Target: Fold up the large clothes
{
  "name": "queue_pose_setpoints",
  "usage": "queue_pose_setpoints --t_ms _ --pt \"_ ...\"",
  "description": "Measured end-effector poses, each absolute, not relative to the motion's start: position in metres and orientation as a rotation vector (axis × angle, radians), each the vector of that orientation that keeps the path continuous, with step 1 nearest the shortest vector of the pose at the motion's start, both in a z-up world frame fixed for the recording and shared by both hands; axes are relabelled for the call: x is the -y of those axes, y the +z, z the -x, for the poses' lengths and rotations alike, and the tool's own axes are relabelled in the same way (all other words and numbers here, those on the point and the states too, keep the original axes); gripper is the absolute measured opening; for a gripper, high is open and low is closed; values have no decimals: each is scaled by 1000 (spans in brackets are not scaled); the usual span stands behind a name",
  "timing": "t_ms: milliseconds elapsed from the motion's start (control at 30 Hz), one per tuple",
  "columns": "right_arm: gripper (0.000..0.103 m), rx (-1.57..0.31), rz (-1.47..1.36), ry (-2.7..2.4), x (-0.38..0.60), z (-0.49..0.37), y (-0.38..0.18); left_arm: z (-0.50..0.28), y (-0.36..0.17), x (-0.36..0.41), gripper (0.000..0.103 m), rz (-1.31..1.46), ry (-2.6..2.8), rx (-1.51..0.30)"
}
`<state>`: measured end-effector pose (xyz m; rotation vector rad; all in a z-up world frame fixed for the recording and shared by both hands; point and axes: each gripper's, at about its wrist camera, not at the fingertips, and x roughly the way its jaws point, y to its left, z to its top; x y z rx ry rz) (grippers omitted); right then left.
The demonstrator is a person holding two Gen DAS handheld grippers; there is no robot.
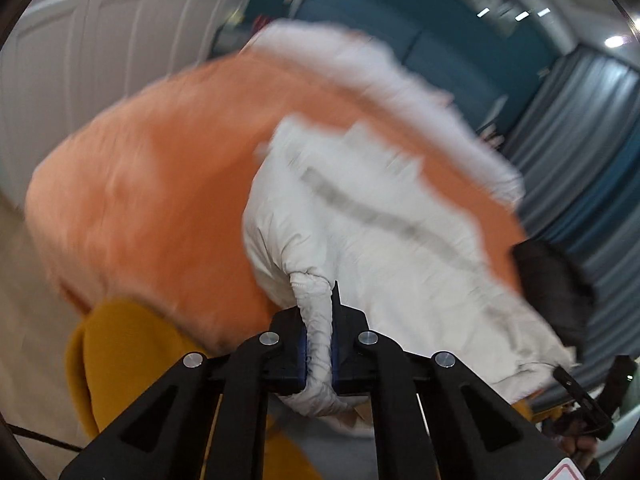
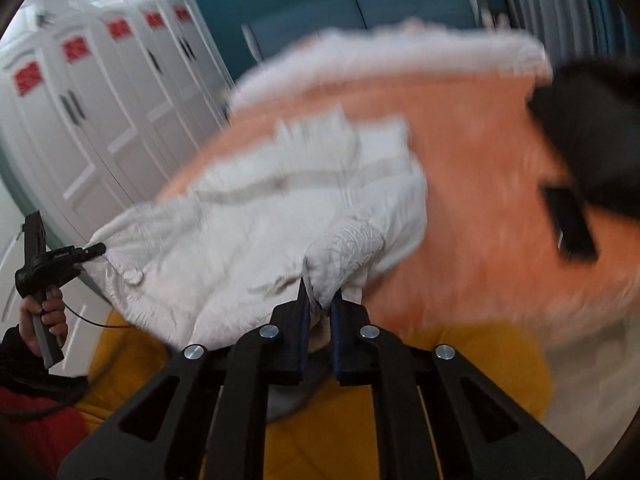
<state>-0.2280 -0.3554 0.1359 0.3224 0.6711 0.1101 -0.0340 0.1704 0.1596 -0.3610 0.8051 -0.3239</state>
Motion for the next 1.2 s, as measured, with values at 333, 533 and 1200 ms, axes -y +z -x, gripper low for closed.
queue_pose_setpoints --t_ms 333,533,1200 --pt "7 -301 -301 91 376 249 247 61 274 -177 6 425 -341 -487" --pt "7 -351 -375 39 401 146 219 -38 241 -152 11 381 -178 -589" --pt "30 -437 -319 -67 373 -15 149 -194 198 -114 72 14 229 -380"
